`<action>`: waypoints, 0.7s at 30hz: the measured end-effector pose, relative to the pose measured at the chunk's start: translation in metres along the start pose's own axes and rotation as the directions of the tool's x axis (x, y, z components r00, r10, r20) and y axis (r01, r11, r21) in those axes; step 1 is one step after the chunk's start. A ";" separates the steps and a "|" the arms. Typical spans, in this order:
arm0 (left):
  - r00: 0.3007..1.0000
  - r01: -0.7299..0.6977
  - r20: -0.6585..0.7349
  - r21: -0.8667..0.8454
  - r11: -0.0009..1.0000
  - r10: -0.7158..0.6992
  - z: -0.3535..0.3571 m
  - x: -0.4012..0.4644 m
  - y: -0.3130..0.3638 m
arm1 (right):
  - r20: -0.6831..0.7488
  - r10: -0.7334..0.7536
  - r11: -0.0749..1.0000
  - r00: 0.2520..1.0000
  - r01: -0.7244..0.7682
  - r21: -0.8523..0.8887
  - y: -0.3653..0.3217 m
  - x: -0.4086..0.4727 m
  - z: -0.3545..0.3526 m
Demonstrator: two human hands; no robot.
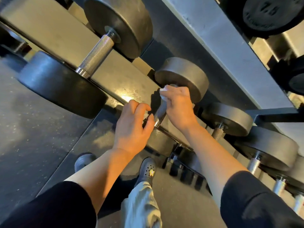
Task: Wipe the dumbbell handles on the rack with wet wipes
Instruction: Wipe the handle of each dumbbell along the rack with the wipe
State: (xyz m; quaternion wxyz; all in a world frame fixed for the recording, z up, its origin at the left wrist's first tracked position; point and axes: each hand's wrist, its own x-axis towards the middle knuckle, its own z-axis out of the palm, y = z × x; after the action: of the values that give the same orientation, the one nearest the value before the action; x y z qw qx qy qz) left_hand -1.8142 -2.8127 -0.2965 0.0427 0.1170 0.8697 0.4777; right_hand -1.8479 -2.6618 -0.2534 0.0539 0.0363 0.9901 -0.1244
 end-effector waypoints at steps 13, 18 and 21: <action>1.000 0.003 0.002 -0.020 1.000 -0.003 -0.003 0.003 0.000 | 0.101 -0.052 0.984 0.993 0.034 0.175 -0.002 -0.035 0.005; 1.000 0.011 0.012 -0.028 1.000 -0.011 -0.001 0.002 -0.001 | 0.261 0.038 0.928 0.965 -0.130 0.349 -0.007 -0.046 -0.005; 0.999 0.025 0.040 -0.105 0.994 -0.021 -0.005 0.002 -0.004 | -0.001 0.105 0.908 0.994 -0.096 0.407 -0.007 -0.061 -0.005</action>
State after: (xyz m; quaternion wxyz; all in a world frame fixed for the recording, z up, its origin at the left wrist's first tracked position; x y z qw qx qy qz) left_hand -1.8181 -2.8183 -0.2970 0.0713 0.1137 0.8435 0.5200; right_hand -1.7883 -2.6707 -0.2402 0.0400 0.0990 0.9400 -0.3241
